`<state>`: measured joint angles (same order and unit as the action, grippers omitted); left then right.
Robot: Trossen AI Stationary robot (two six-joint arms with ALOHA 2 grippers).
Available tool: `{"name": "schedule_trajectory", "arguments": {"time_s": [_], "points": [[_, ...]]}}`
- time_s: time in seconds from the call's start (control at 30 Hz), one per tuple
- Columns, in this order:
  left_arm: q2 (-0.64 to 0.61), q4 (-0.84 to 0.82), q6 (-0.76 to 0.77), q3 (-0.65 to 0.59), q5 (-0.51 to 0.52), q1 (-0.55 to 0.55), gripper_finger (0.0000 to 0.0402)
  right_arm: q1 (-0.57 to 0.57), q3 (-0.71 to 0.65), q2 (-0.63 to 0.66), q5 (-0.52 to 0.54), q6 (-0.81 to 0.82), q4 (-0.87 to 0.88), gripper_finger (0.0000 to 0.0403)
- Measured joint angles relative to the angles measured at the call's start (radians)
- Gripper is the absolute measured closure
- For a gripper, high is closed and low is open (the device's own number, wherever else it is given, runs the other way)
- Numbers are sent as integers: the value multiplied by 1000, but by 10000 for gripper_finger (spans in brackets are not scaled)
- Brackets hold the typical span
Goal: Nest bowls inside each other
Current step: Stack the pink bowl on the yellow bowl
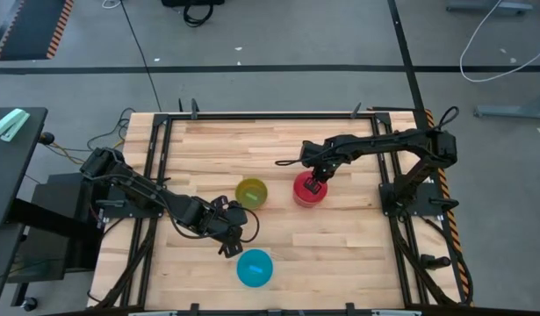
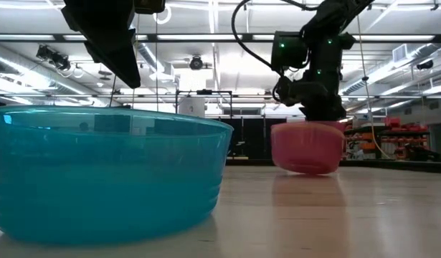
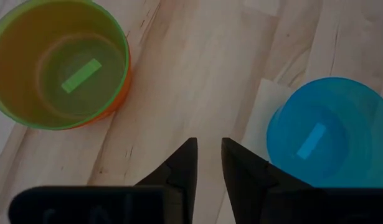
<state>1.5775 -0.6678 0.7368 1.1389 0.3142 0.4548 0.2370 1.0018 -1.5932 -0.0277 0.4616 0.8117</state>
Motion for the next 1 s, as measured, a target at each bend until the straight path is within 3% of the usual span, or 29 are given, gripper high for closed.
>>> {"name": "schedule_trajectory", "arguments": {"time_s": [0.4,1.0], "points": [[0,0,0,0,0,0,318,-14,-1,-2,-4,30,-3,359],[0,0,0,0,7,0,318,-57,117,-3,-3,14,73,355]]}}
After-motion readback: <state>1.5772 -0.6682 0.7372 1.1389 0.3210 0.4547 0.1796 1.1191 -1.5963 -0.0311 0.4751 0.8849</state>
